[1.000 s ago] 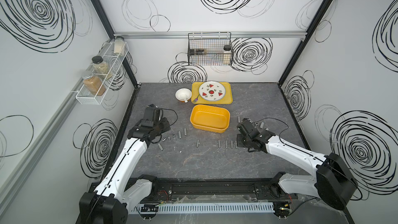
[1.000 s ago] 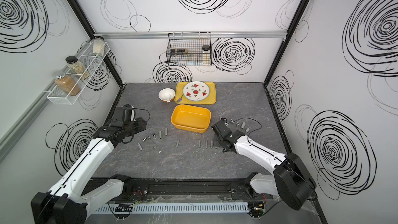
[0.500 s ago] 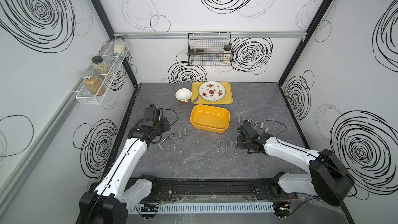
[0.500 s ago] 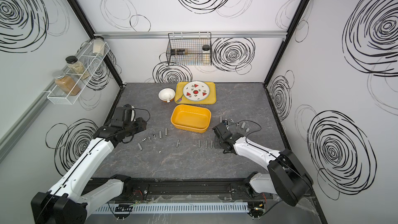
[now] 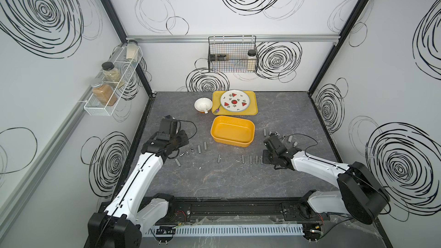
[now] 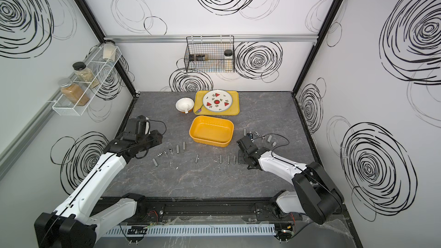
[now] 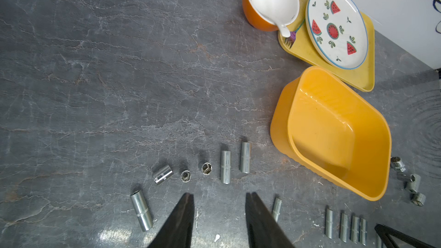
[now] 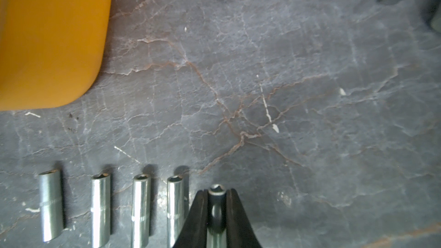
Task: Take out the socket from the storage box
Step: Place the socket head at the center of the board, then adjust the storage box at the center of the board.
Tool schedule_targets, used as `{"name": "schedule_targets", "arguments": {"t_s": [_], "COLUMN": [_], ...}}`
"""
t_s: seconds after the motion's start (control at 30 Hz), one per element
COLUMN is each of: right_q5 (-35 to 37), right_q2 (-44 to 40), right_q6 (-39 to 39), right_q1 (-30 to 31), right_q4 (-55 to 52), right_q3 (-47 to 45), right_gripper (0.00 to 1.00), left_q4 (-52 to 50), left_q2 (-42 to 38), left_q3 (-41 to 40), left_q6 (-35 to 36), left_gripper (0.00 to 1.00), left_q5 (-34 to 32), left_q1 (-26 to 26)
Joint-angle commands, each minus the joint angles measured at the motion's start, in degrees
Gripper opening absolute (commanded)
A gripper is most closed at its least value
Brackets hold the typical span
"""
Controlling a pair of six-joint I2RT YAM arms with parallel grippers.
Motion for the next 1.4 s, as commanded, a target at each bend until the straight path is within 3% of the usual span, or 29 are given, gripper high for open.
{"name": "schedule_targets", "arguments": {"t_s": [0.0, 0.37, 0.83, 1.37], "right_q5": [-0.5, -0.9, -1.4, -4.1], "right_q2": [0.8, 1.4, -2.3, -4.9], "right_q6": [-0.4, -0.4, -0.8, -2.5], "right_q1": [-0.4, -0.6, -0.6, -0.6], "right_q4": [1.1, 1.4, -1.3, -5.5], "right_q3": [-1.0, -1.5, 0.4, 9.0], "right_gripper": [0.17, 0.26, 0.27, 0.33], "left_q4": [2.0, 2.0, 2.0, 2.0], "left_q2": [0.4, 0.5, 0.5, 0.4], "left_q3": [-0.5, -0.6, -0.6, -0.6], "left_q6": [-0.1, -0.1, -0.2, -0.2], "left_gripper": [0.43, 0.43, 0.43, 0.43], "left_q5": [-0.4, -0.4, -0.5, -0.2], "left_q1": [-0.4, -0.3, -0.7, -0.8]}}
